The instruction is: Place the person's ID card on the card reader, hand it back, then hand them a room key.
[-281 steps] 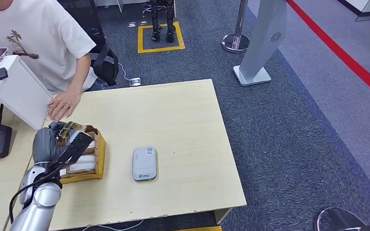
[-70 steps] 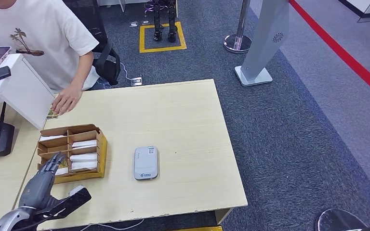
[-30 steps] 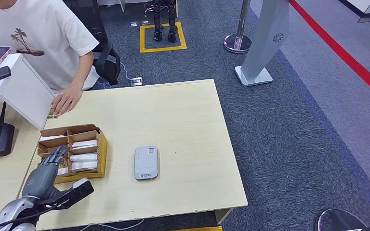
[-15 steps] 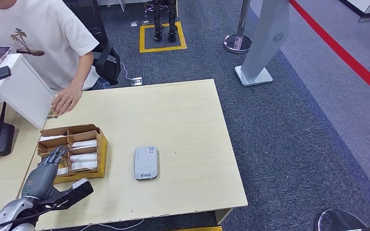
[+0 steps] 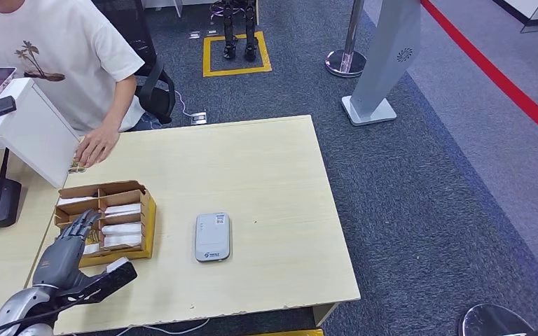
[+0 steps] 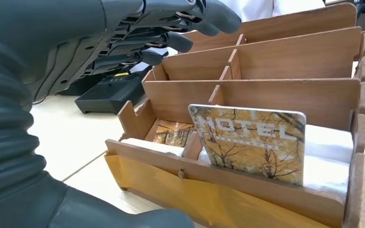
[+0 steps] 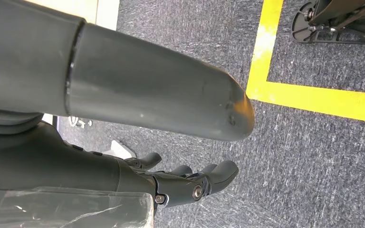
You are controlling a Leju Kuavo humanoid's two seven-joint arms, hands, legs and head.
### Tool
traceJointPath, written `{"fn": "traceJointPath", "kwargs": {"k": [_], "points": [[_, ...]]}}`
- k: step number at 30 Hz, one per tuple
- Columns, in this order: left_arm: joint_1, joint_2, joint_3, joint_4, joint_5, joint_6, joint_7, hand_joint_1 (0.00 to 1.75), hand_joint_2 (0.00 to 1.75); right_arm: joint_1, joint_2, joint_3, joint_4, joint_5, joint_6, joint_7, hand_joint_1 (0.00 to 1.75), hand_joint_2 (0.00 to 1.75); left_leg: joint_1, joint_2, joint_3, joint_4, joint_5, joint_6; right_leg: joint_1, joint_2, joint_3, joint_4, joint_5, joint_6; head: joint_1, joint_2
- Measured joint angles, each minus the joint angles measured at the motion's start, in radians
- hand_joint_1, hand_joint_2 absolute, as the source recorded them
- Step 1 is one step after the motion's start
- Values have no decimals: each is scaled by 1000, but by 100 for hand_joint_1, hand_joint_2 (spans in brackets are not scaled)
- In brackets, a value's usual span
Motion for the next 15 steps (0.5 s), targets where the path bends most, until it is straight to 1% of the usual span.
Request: {"fn": "traceJointPath", "kwargs": {"k": [15], "points": [[0, -11, 0, 0, 0, 1, 0, 0, 175, 0, 0, 0, -1, 3, 2, 0, 0, 0, 0, 0, 0, 0, 0, 0, 0, 0, 0, 0, 0, 0, 0, 0]]}}
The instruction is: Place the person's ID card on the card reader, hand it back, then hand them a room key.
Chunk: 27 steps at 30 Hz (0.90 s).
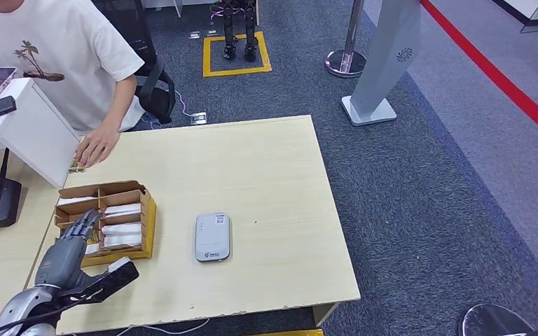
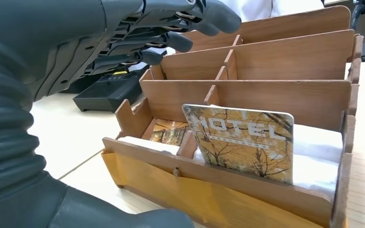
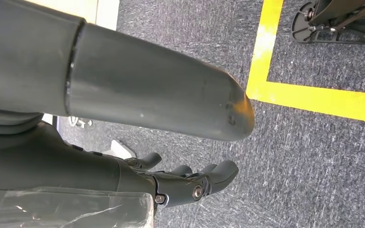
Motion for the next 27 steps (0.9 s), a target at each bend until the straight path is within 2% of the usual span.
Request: {"fn": "traceJointPath", "kwargs": {"k": [27], "points": [[-52, -3, 0, 37, -18, 0, 0, 0, 175, 0, 0, 0, -1, 25, 7, 2, 0, 0, 0, 0, 0, 0, 0, 0, 0, 0, 0, 0, 0, 0, 0, 0]]}}
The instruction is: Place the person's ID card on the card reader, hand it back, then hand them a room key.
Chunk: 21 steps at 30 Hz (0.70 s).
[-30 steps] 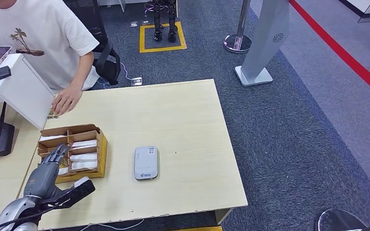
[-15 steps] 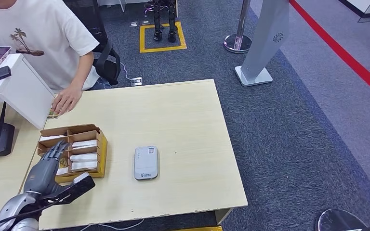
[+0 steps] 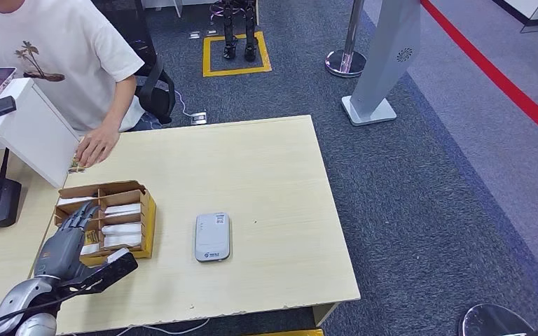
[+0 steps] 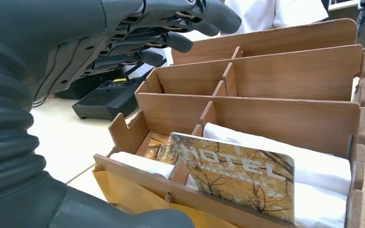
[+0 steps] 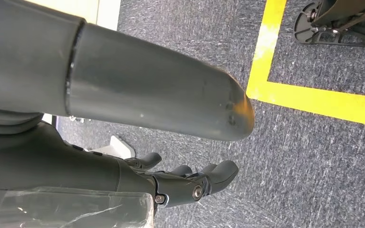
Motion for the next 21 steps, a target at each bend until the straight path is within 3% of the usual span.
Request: {"fn": "traceJointPath", "kwargs": {"k": [12, 16, 21], "points": [[0, 0, 0, 4, 5, 0, 0, 5, 175, 0, 0, 0, 0, 0, -9, 0, 0, 0, 0, 0, 0, 0, 0, 0, 0, 0, 0, 0, 0, 0, 0, 0], [0, 0, 0, 5, 10, -1, -1, 175, 175, 0, 0, 0, 0, 0, -9, 0, 0, 0, 0, 0, 0, 0, 0, 0, 0, 0, 0, 0, 0, 0, 0, 0], [0, 1, 0, 5, 20, -1, -10, 175, 175, 0, 0, 0, 0, 0, -8, -1, 0, 0, 0, 0, 0, 0, 0, 0, 0, 0, 0, 0, 0, 0, 0, 0]]}}
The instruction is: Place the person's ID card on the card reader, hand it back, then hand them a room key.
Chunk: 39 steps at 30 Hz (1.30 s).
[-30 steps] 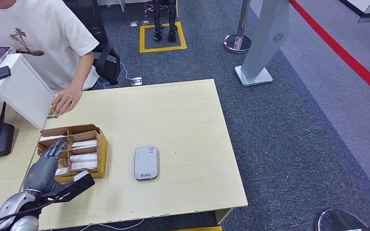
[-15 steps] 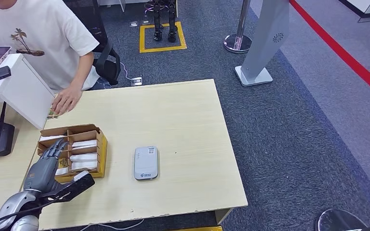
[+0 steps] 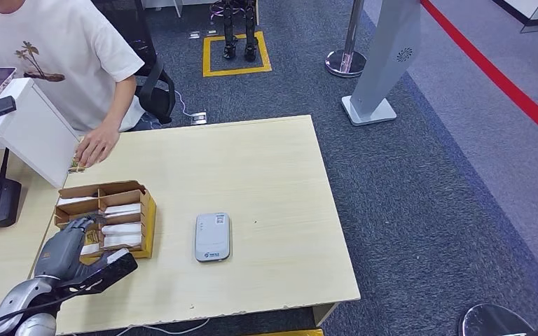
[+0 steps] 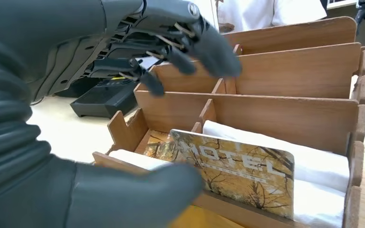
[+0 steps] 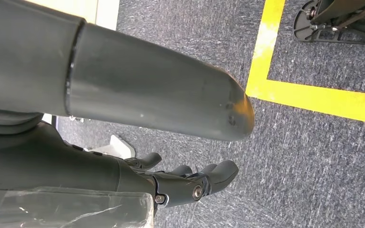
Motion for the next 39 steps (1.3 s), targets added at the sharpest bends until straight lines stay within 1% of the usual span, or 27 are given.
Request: {"fn": "traceJointPath", "kwargs": {"k": [24, 30, 39], "points": [[36, 12, 12, -36, 50, 0, -21, 175, 175, 0, 0, 0, 0, -12, 12, -22, 0, 0, 0, 0, 0, 0, 0, 0, 0, 0, 0, 0, 0, 0, 0, 0], [37, 21, 30, -50, 68, 0, -24, 175, 175, 0, 0, 0, 0, -16, 11, -22, 0, 0, 0, 0, 0, 0, 0, 0, 0, 0, 0, 0, 0, 0, 0, 0], [23, 51, 84, -69, 120, -18, -28, 175, 175, -1, 0, 0, 0, -17, 6, -23, 0, 0, 0, 0, 0, 0, 0, 0, 0, 0, 0, 0, 0, 0, 0, 0]]}}
